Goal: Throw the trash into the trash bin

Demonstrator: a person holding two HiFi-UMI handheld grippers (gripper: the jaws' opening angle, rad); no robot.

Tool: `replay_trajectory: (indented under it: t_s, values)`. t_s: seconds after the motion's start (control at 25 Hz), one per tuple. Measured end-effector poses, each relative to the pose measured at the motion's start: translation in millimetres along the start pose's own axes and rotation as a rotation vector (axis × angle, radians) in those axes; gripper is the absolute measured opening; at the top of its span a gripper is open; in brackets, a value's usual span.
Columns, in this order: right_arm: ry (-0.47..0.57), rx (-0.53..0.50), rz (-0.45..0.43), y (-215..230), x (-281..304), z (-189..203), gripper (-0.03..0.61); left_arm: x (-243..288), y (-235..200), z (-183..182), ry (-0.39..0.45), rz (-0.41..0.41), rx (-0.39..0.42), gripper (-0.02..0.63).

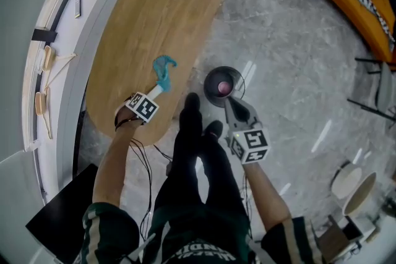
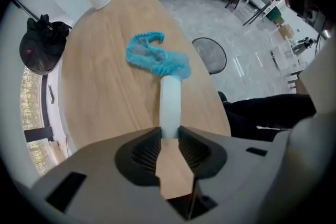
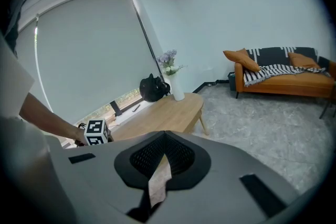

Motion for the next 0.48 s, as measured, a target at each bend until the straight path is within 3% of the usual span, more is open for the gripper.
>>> replay_trajectory:
  t_s: [0.24, 0.48]
  values:
    - [0.001, 0.006, -0.004, -3.9, -1.7, 2.7, 0.0, -1.4, -21.6, 24.0, -0.034, -0.07, -0.018, 0.104]
    - [0.0, -0.002, -0.007, -2.7, -2.4, 0.9, 0.0, -25.4, -11.6, 25.1, 0.059, -0.069, -0.015, 0.104]
Point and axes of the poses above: the fingertips, and each gripper's own axes: x forward along the fingers, y to its right, z out of its underside, the point moved 6 cm from there along -x, backward along the fingers, and after that the axes turned 9 degrees about -x, right-handed, at the moved point
